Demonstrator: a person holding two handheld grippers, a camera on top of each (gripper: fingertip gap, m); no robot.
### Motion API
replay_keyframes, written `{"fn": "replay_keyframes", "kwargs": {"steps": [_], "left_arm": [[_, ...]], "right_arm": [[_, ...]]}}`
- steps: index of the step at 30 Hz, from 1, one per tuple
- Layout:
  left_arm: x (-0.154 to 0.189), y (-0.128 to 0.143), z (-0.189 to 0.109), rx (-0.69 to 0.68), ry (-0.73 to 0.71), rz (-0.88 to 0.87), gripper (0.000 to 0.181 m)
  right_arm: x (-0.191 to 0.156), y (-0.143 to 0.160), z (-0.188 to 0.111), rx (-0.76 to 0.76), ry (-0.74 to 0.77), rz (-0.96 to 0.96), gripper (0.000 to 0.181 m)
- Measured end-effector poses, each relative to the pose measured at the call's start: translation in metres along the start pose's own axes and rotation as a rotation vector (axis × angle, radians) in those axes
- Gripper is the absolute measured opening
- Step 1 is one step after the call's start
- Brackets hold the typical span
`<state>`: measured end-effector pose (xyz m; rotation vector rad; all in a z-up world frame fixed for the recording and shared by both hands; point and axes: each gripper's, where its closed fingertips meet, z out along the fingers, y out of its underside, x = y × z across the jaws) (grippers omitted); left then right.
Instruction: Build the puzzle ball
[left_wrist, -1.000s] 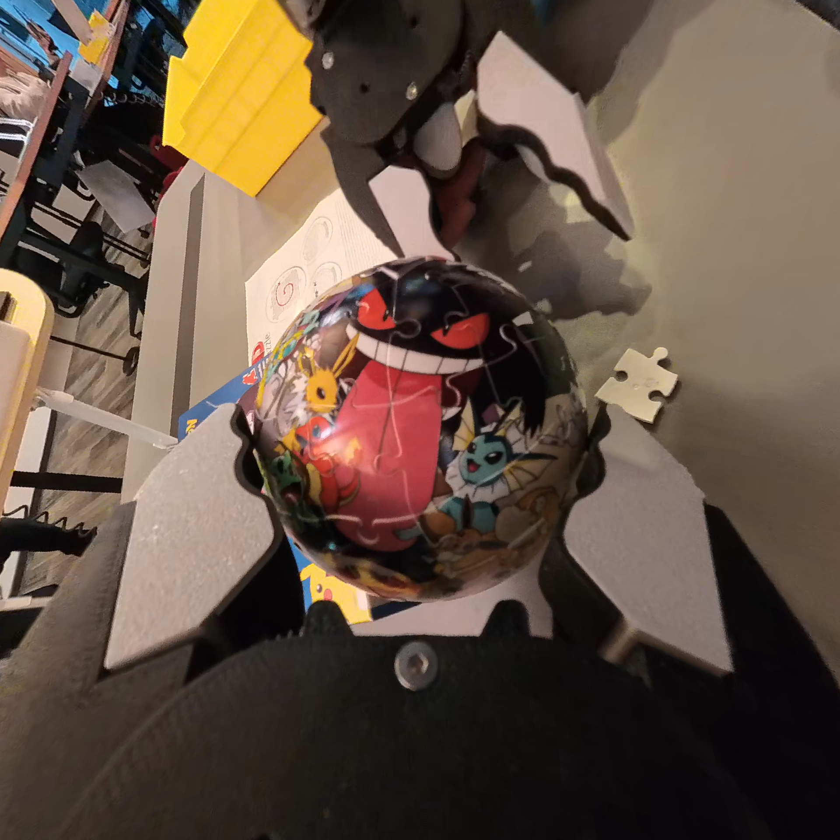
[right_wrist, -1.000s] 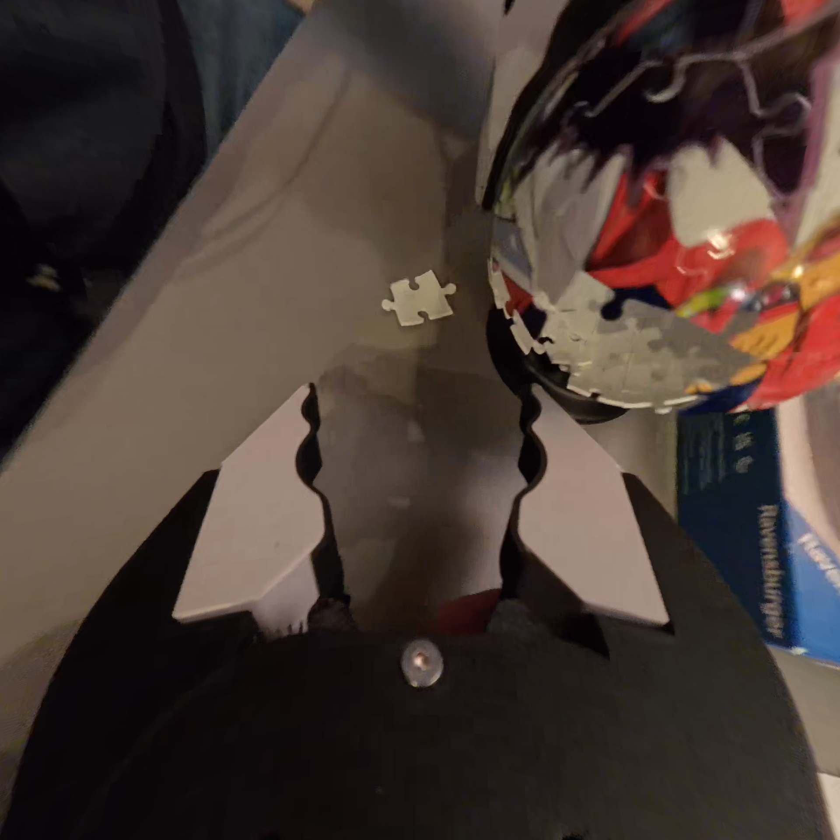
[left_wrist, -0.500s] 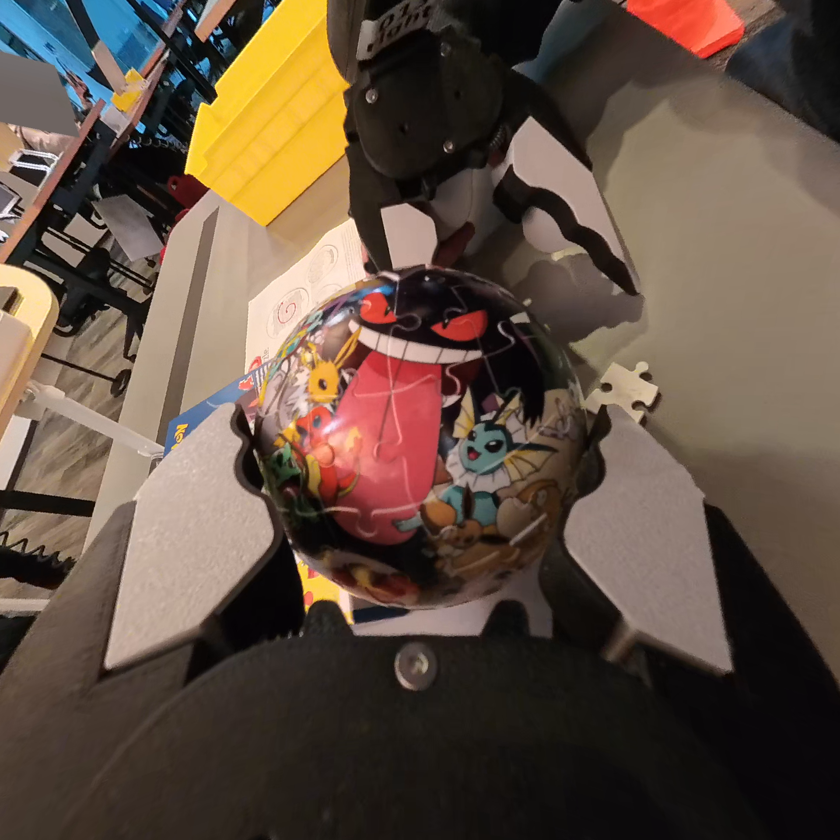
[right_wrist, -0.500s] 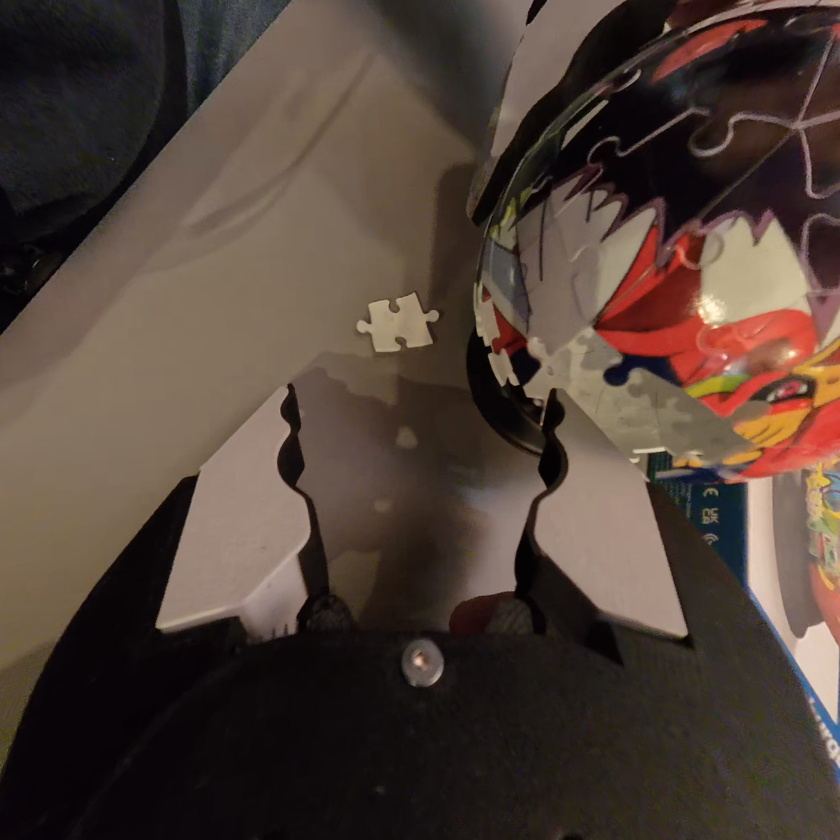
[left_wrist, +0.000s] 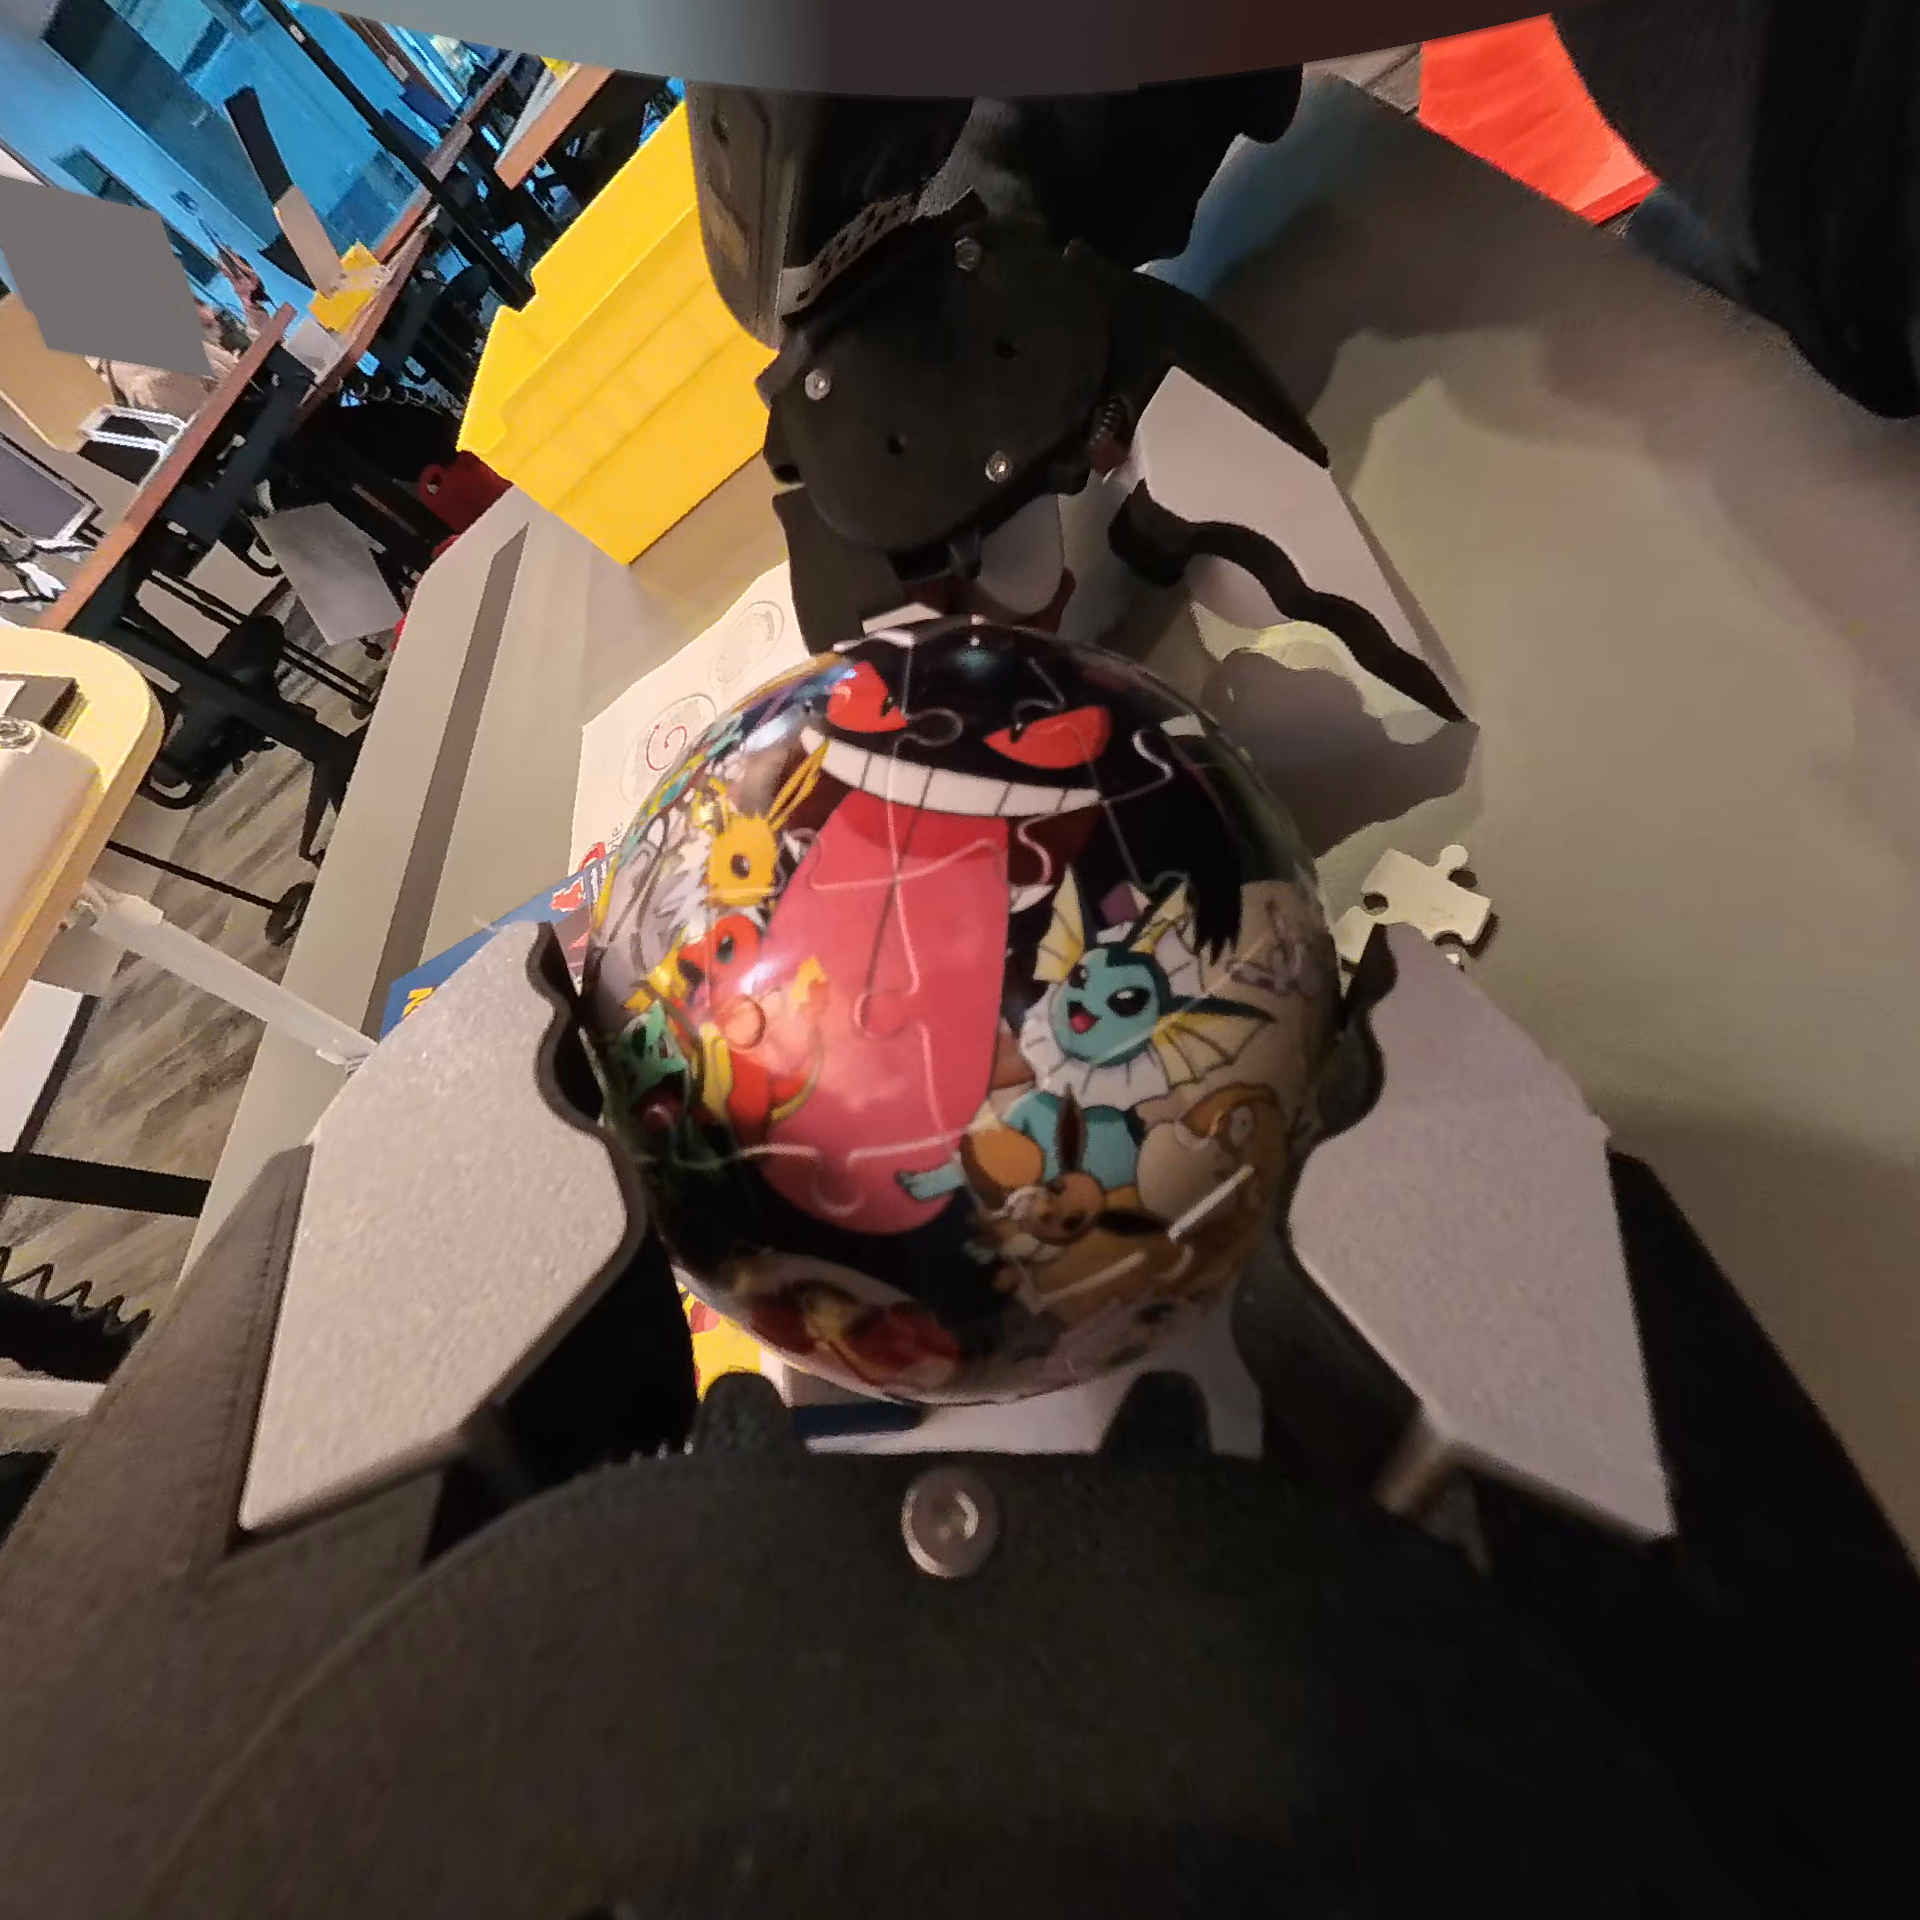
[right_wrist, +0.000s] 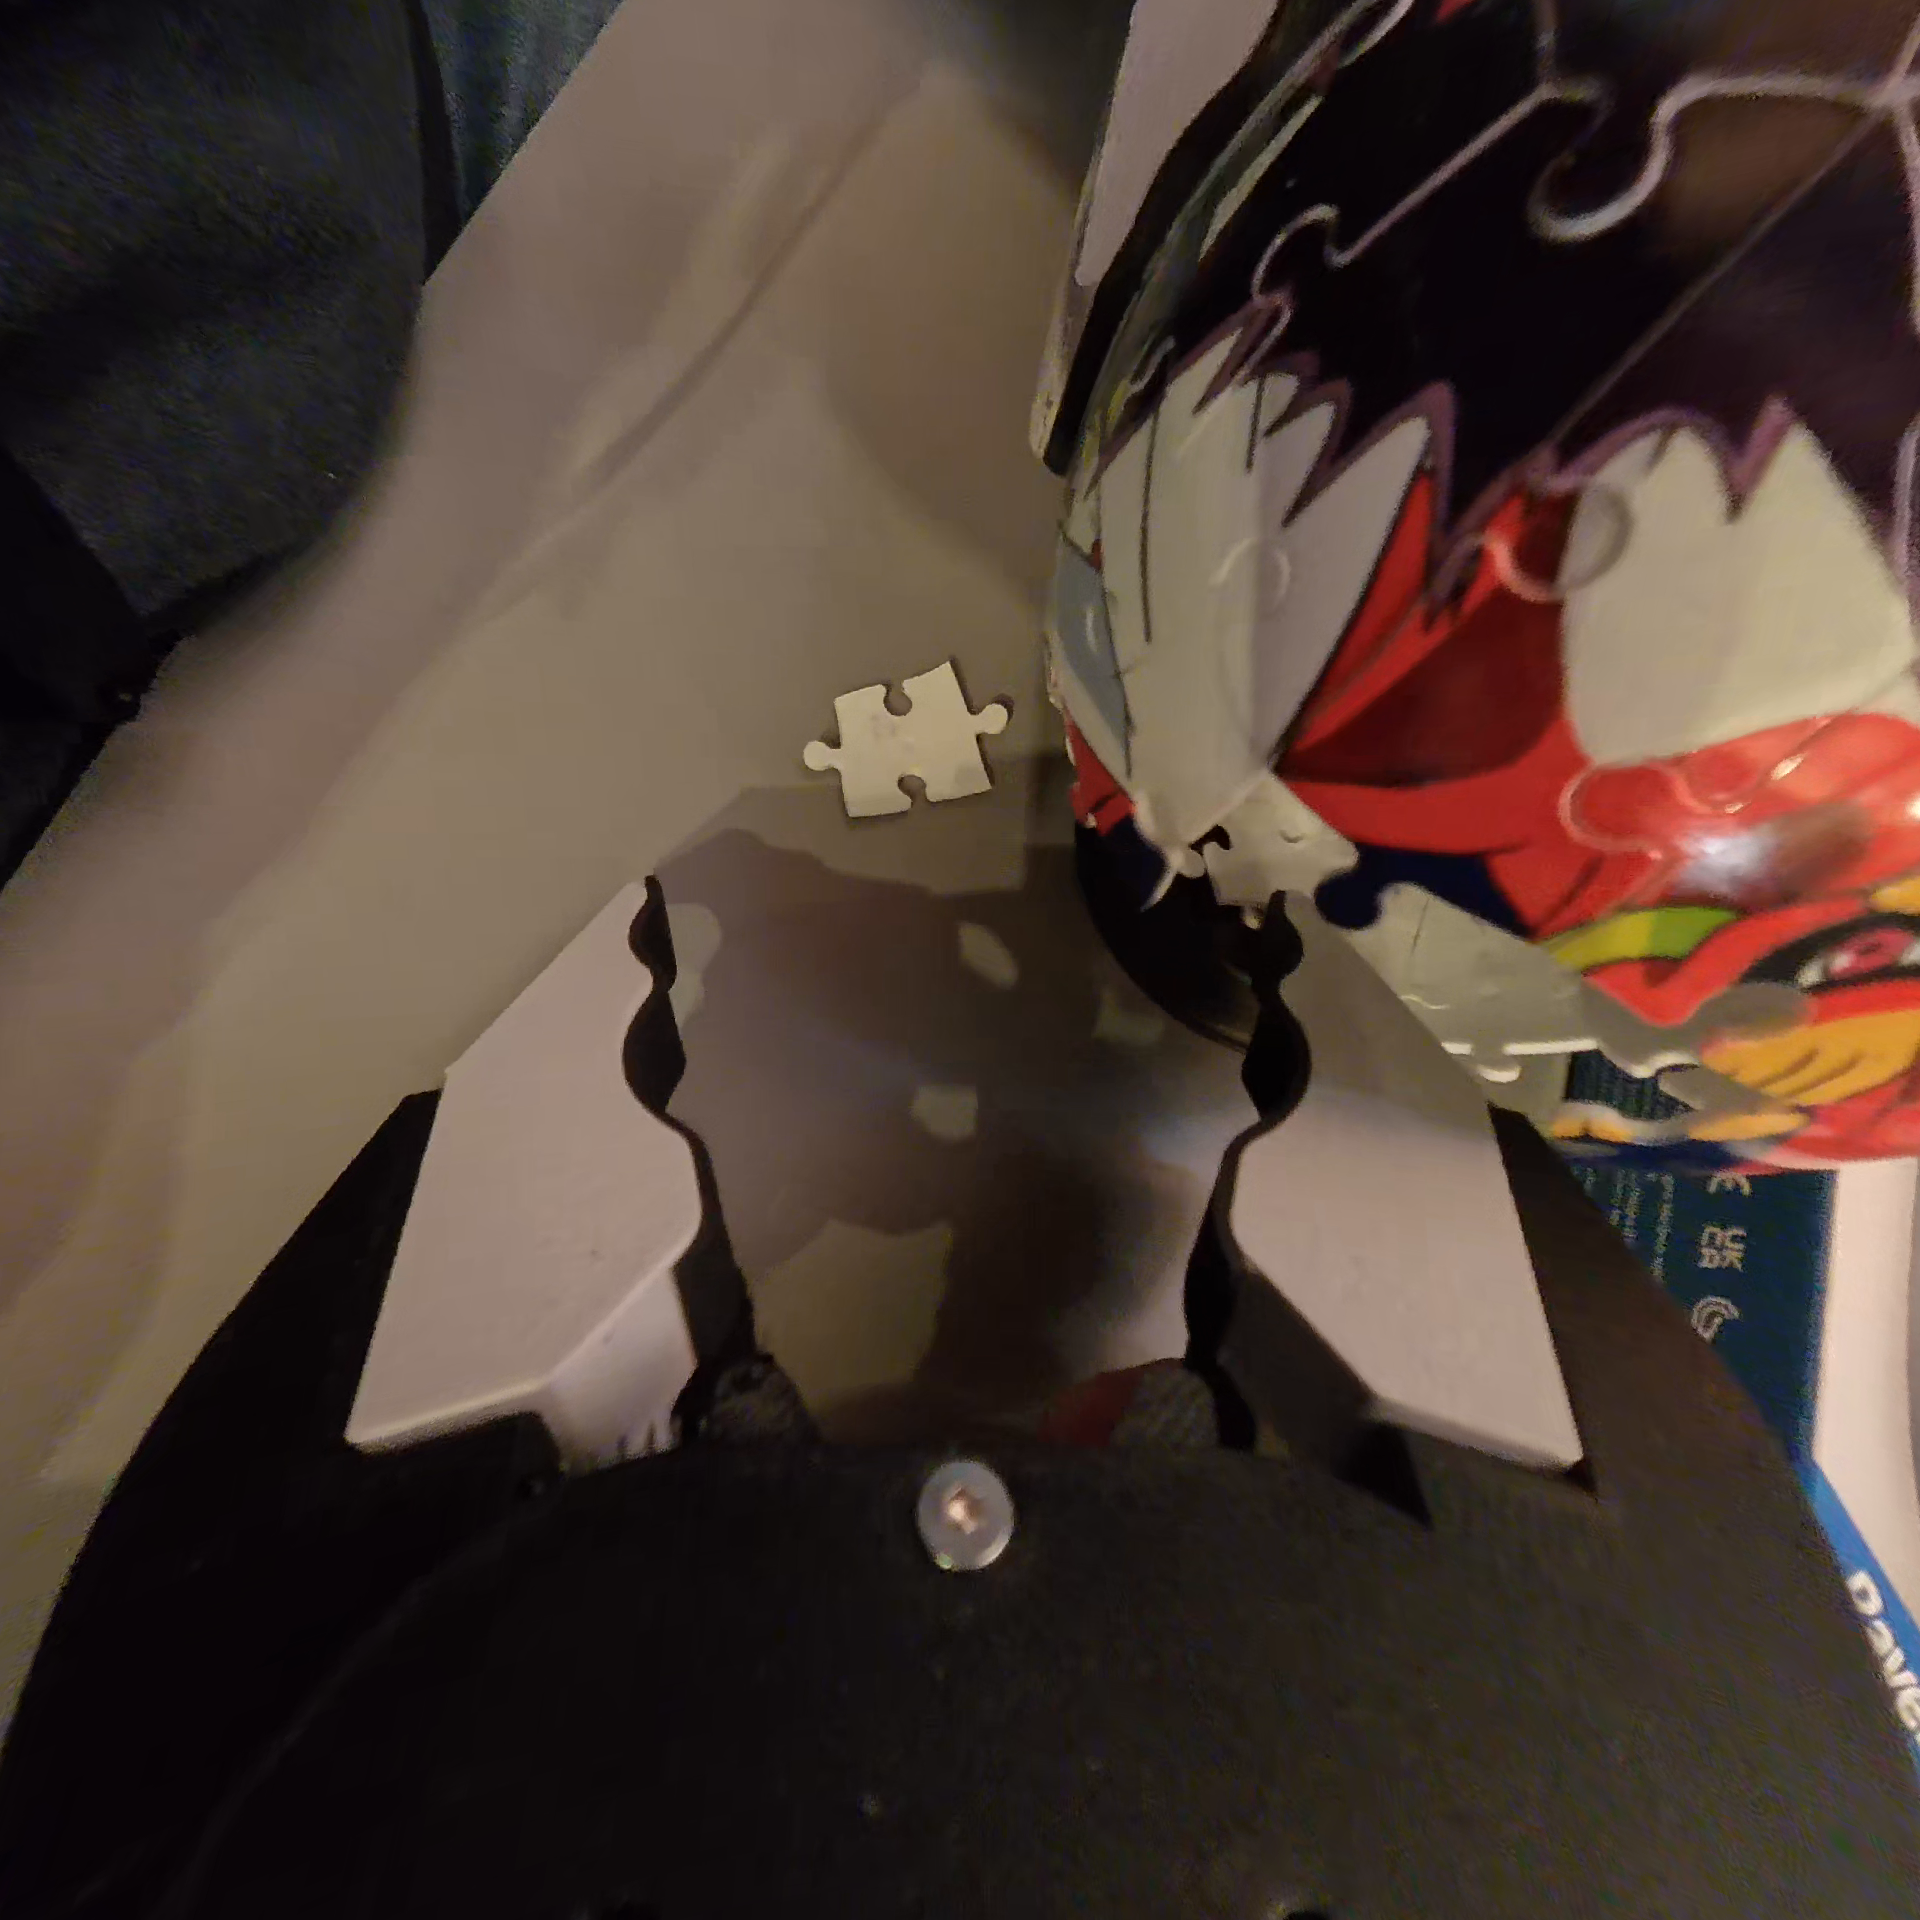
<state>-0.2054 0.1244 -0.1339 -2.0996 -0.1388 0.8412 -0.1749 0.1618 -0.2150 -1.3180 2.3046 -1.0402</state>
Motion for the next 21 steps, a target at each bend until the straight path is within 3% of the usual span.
{"fn": "replay_keyframes", "kwargs": {"steps": [9, 15, 21], "left_arm": [[0.001, 0.000, -0.003, 0.000, -0.009, 0.009, 0.135], [0.002, 0.000, -0.003, -0.004, -0.008, 0.016, 0.135], [0.000, 0.001, -0.003, 0.011, -0.022, 0.003, 0.135]], "right_arm": [[-0.007, -0.001, -0.001, -0.002, -0.003, 0.001, 0.100], [-0.001, -0.006, 0.004, 0.006, 0.023, -0.019, 0.128], [-0.004, -0.004, 0.009, -0.032, -0.027, 0.021, 0.132]]}}
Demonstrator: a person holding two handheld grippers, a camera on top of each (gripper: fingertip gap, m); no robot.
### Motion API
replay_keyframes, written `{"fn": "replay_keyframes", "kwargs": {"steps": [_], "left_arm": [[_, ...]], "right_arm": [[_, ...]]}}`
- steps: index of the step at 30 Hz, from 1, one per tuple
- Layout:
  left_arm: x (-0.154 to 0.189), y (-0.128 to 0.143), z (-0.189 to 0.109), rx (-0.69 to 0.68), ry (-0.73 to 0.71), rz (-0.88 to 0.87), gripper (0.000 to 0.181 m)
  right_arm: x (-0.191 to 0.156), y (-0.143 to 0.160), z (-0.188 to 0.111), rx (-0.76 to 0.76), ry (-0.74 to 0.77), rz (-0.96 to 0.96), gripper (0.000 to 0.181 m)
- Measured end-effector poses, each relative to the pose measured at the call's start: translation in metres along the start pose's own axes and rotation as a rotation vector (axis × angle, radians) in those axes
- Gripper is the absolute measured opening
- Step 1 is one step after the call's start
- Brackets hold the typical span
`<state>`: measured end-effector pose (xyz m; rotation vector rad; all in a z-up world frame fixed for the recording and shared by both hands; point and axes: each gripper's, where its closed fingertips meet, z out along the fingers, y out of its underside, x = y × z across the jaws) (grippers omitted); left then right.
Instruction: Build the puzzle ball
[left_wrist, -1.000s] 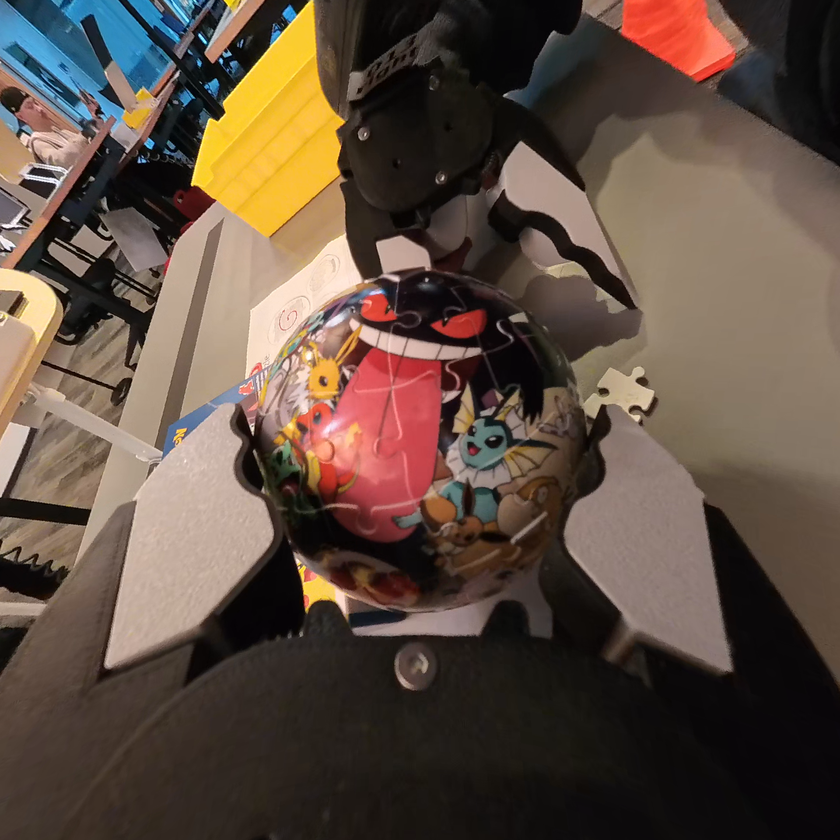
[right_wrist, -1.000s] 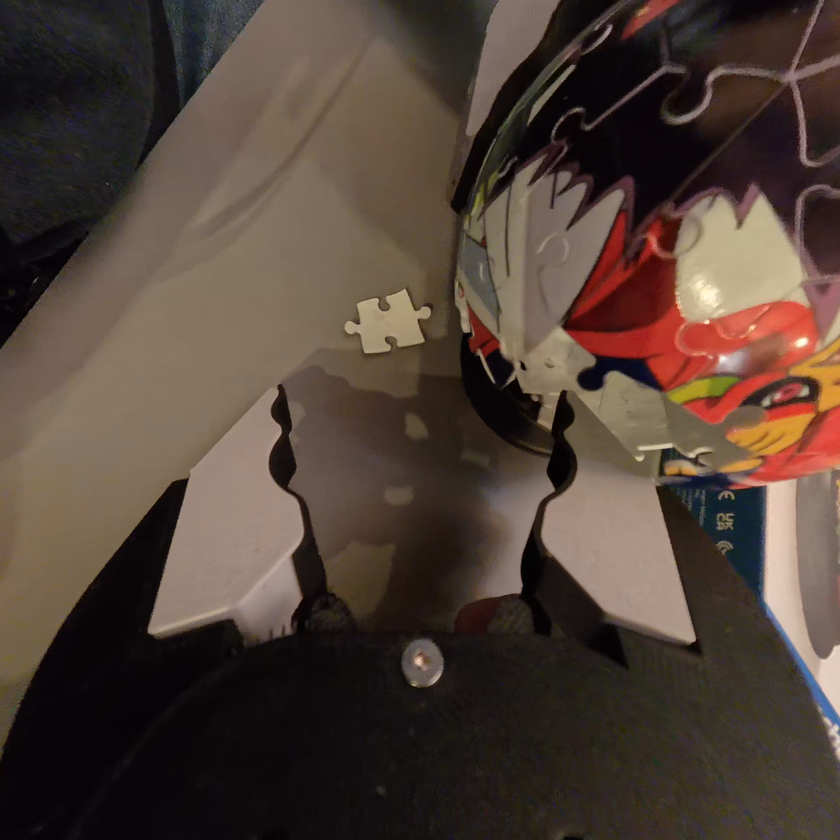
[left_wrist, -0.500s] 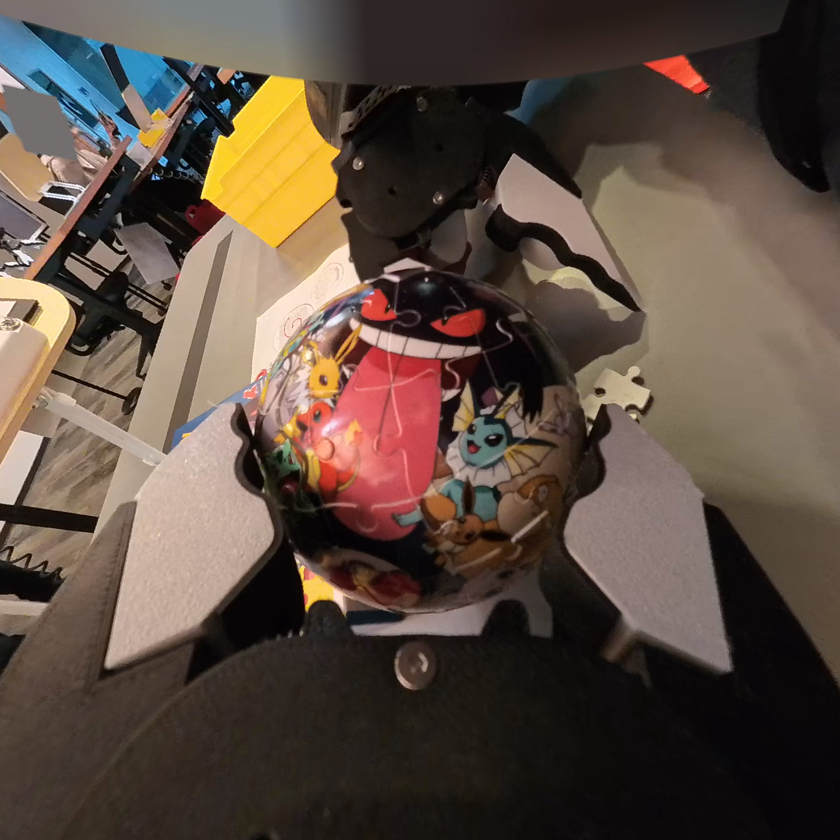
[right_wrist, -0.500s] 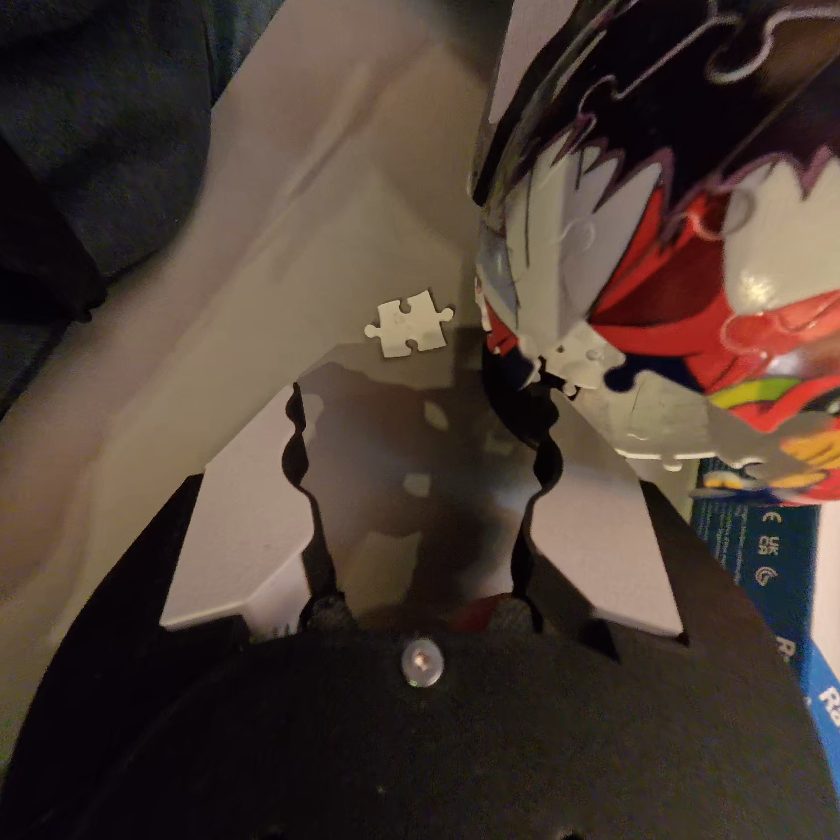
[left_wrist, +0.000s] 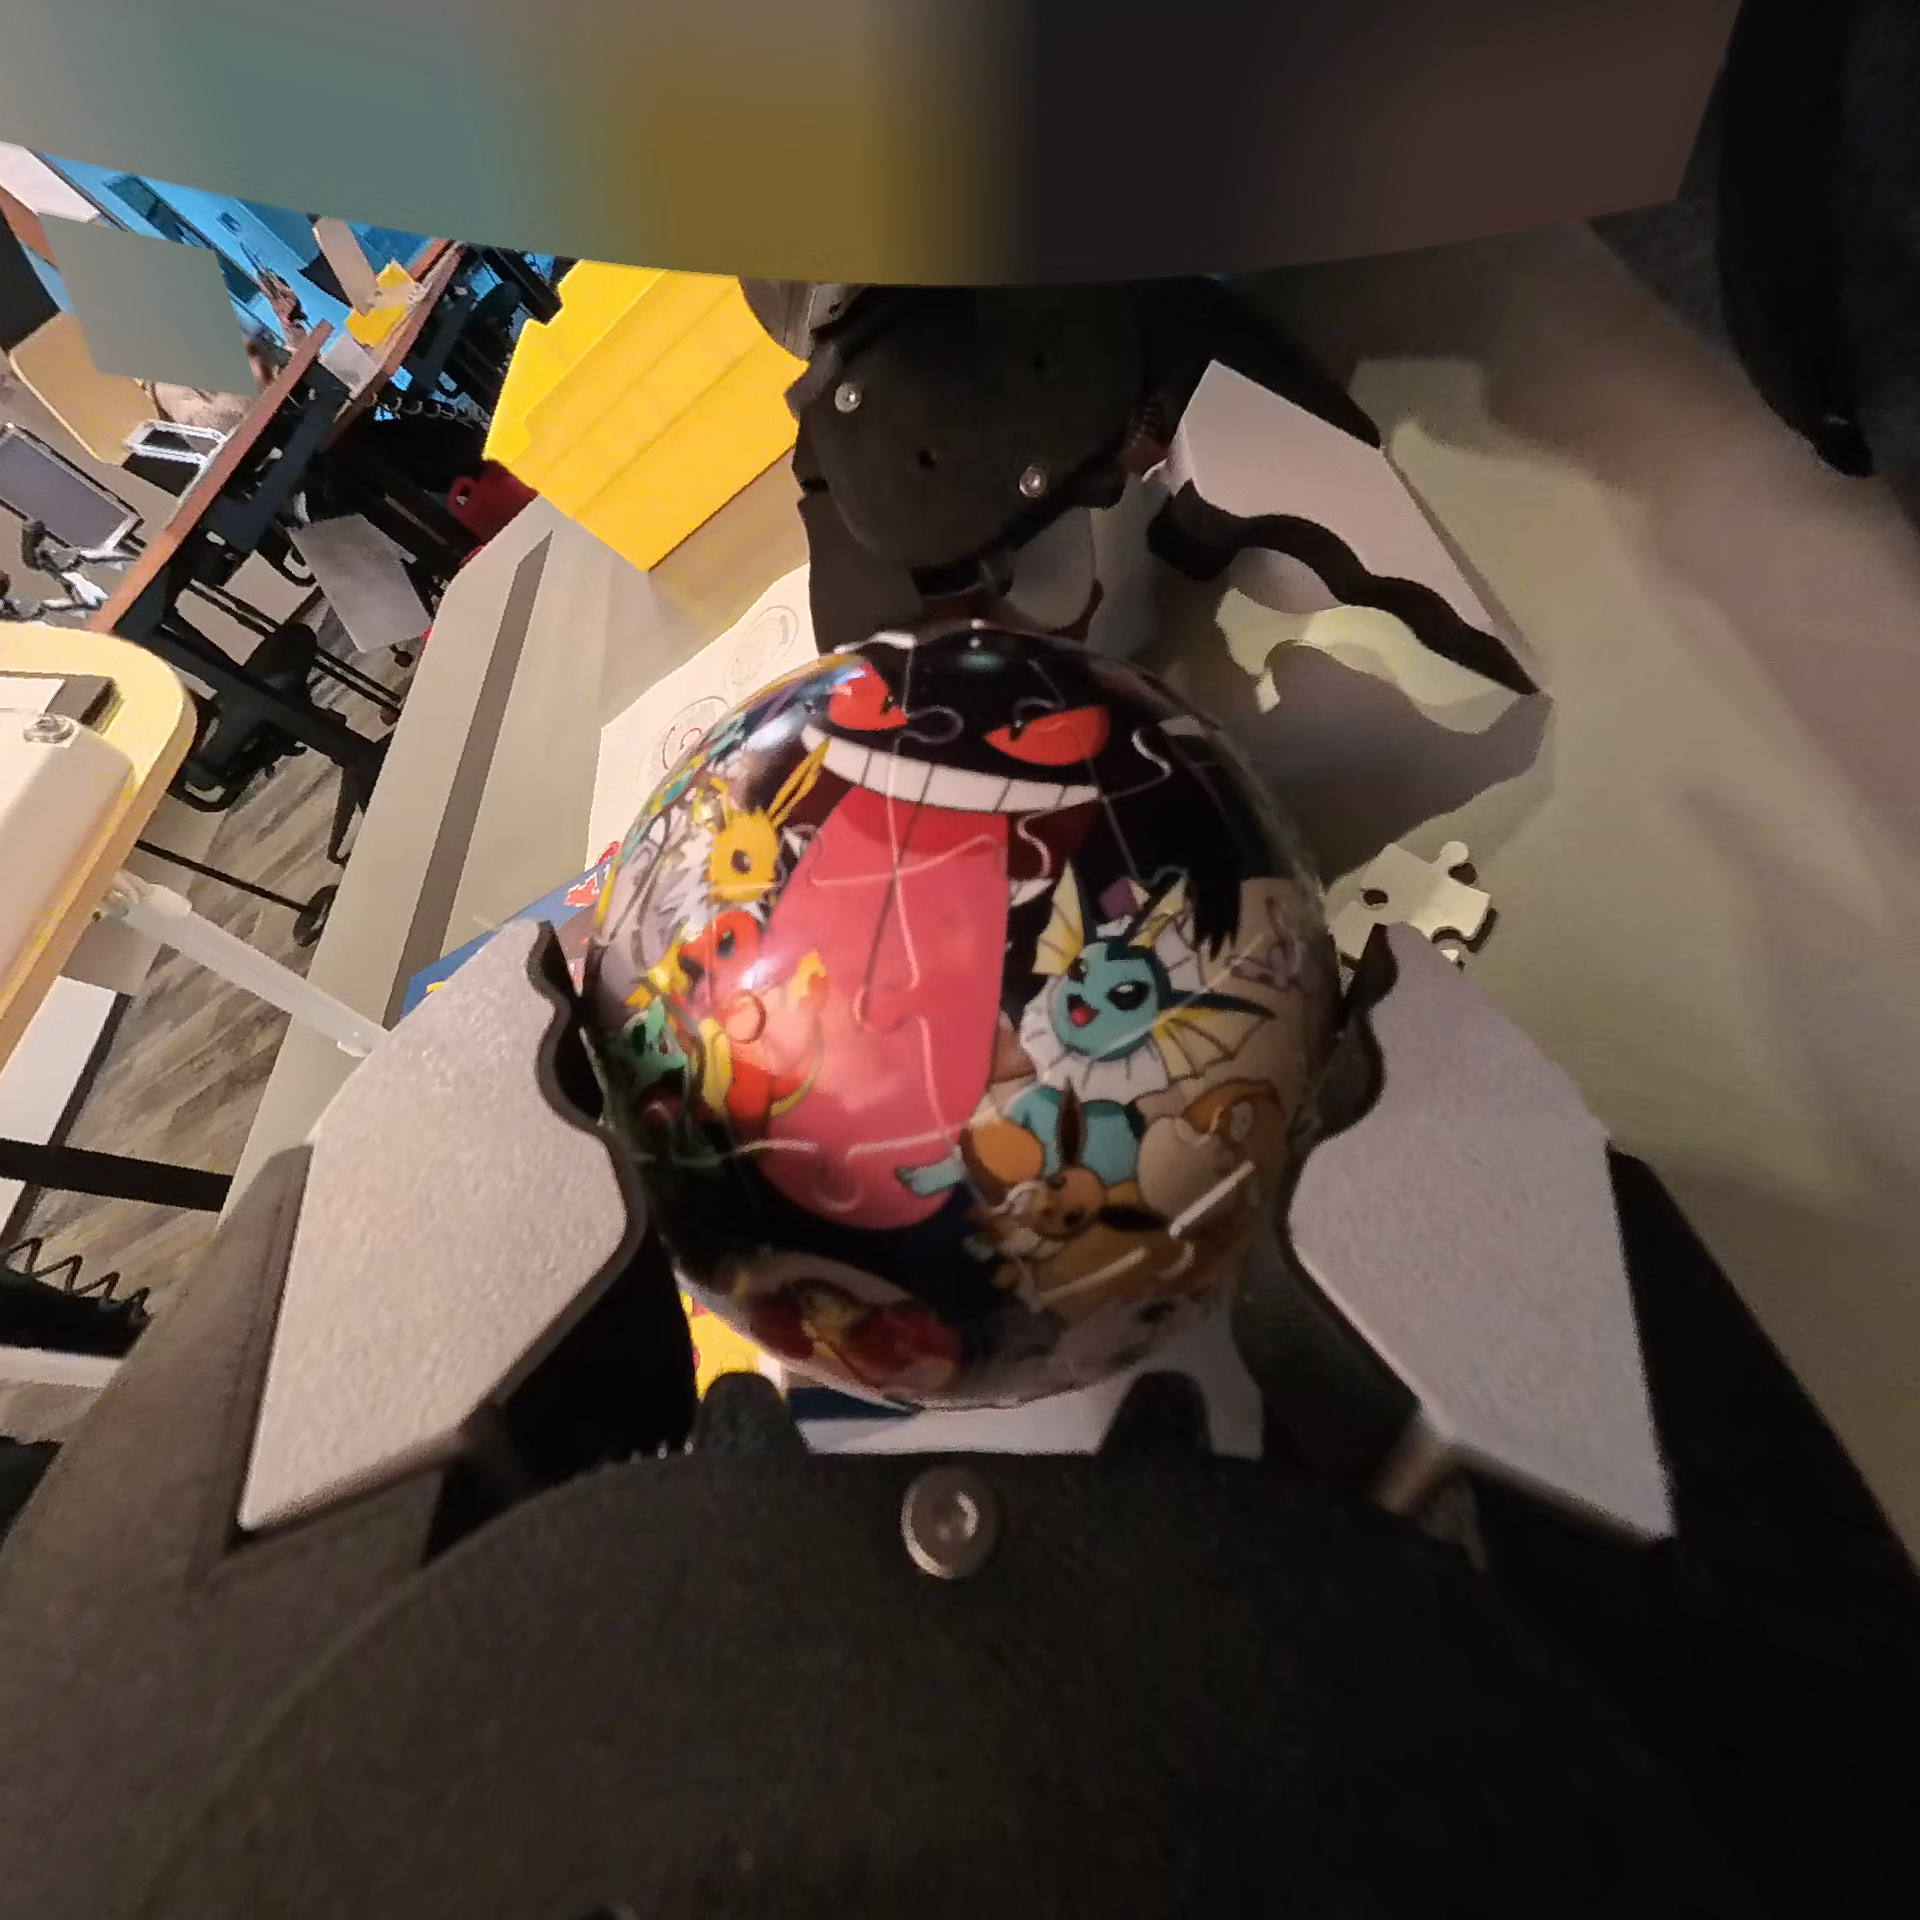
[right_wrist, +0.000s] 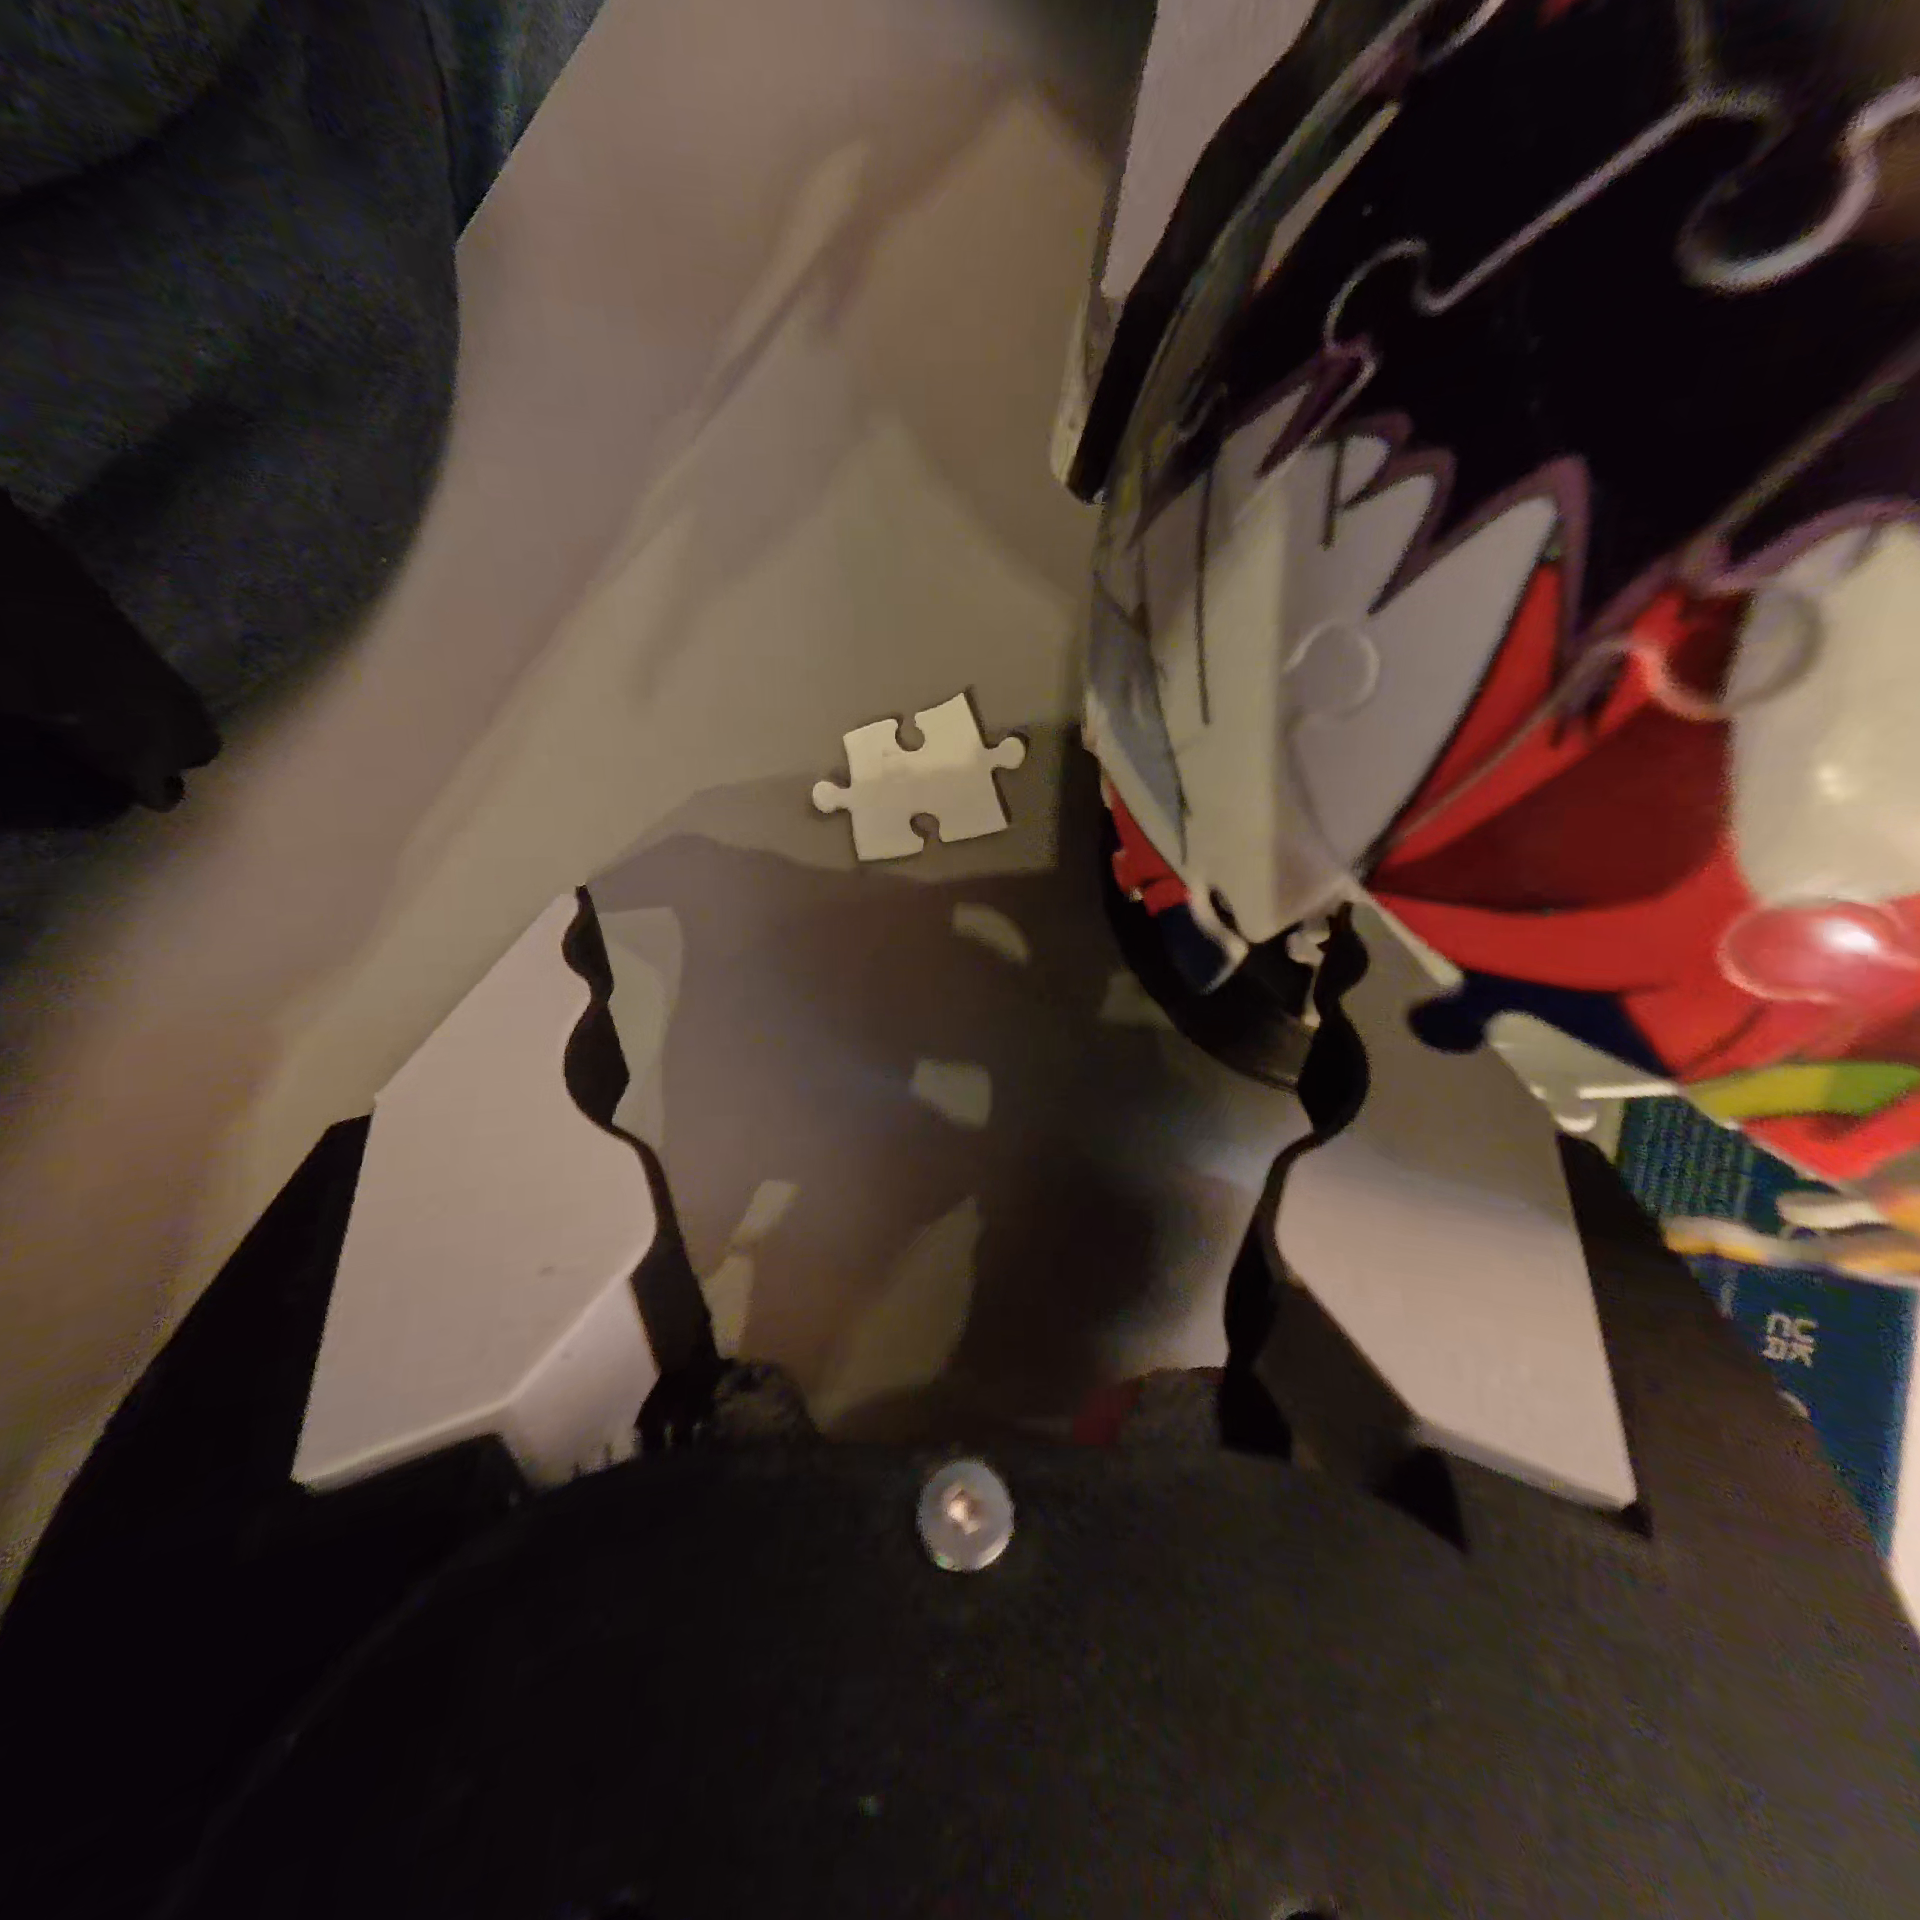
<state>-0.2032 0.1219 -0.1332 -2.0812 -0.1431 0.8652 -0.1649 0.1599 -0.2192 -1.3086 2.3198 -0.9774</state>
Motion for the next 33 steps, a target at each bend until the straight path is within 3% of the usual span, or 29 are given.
{"fn": "replay_keyframes", "kwargs": {"steps": [17, 33], "left_arm": [[0.000, 0.003, -0.003, 0.025, -0.021, -0.035, 0.135], [0.001, -0.003, -0.001, -0.075, 0.013, 0.067, 0.134]], "right_arm": [[-0.005, -0.001, -0.006, -0.019, 0.019, -0.012, 0.123], [-0.018, 0.001, -0.024, 0.077, 0.065, 0.061, 0.118]]}}
